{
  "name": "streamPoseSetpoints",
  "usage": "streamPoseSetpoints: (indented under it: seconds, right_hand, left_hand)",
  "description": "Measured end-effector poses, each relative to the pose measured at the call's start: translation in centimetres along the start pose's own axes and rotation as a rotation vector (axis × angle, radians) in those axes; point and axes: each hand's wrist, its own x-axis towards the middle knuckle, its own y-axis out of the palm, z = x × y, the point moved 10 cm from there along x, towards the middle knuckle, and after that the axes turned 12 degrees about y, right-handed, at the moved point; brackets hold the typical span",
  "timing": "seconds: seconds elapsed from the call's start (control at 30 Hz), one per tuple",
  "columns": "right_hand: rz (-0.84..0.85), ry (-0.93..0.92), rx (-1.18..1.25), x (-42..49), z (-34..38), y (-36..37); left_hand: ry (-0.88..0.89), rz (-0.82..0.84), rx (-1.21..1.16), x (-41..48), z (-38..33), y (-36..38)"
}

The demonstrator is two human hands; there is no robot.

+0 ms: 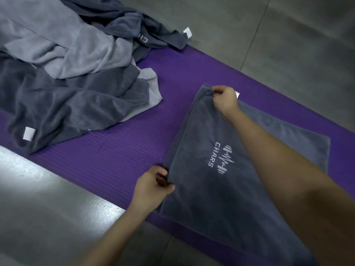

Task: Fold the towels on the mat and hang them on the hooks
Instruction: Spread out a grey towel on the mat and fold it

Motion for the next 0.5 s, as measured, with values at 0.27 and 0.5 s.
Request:
streamPoseSetpoints:
  seconds: [0.27, 0.5]
  right_hand:
    - [0.083, 0.024, 0.16, 0.4, 0.2, 1.4]
    - [0.078, -0.131, 0.268, -4.9, -1.8, -1.5]
  left_hand:
    - [0.1, -0.028, 0.19, 0.7, 0.4, -2.4]
    - [0.251, -0.109, 0.555, -0.5, -0.7, -2.8]
